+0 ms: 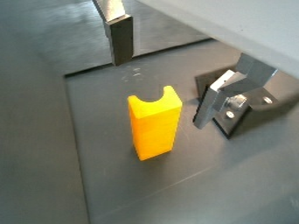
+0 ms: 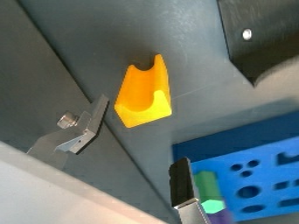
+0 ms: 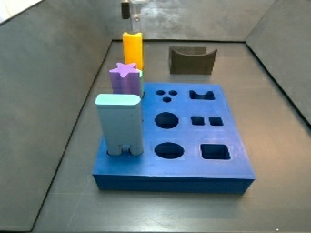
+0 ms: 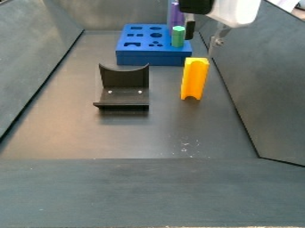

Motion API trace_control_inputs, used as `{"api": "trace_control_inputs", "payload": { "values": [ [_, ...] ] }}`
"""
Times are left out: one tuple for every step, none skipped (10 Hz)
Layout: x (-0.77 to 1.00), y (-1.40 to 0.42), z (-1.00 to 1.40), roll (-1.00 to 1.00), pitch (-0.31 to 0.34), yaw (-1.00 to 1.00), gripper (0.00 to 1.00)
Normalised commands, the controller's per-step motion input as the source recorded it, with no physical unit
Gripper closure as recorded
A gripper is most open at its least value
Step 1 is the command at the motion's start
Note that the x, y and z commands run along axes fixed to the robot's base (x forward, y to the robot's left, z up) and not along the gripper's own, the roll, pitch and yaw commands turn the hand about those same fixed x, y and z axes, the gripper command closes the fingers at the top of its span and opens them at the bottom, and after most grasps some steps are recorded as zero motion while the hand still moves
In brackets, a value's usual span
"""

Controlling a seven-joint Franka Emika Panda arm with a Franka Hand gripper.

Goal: Pick up the arch object. Move up. Rotate the arch object. Move to above the board. Insert the arch object.
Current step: Rotate the arch object.

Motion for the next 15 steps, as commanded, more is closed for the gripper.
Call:
{"api": "trace_control_inputs", "payload": {
  "values": [
    [0.04, 0.00, -0.04, 0.00, -0.008, 1.00, 0.00],
    [0.04, 0.00, -0.04, 0.00, -0.009, 1.00, 0.00],
    [0.04, 0.00, -0.04, 0.00, -0.009, 1.00, 0.00],
    [0.04, 0.00, -0.04, 0.00, -0.011, 1.00, 0.00],
    [0.04, 0.00, -0.04, 0.00, -0.011, 1.00, 0.00],
    [0.04, 0.00, -0.04, 0.00, -0.013, 1.00, 0.00],
    [0.04, 0.00, -0.04, 0.00, -0.014, 1.00, 0.00],
    [0.04, 0.00, -0.04, 0.00, -0.015, 1.00, 0.00],
    [0.04, 0.00, -0.04, 0.00, -0.017, 1.00, 0.00],
    [0.04, 0.00, -0.04, 0.00, -0.019, 1.00, 0.00],
    [0.04, 0.00, -0.04, 0.00, -0.022, 1.00, 0.00],
    [0.04, 0.00, -0.04, 0.00, -0.027, 1.00, 0.00],
    [0.04, 0.00, -0.04, 0.00, -0.033, 1.00, 0.00],
    [0.04, 0.00, -0.04, 0.01, -0.040, 0.99, 0.00],
    [0.04, 0.00, -0.04, 0.01, -0.039, 0.74, 0.00]
  ]
}}
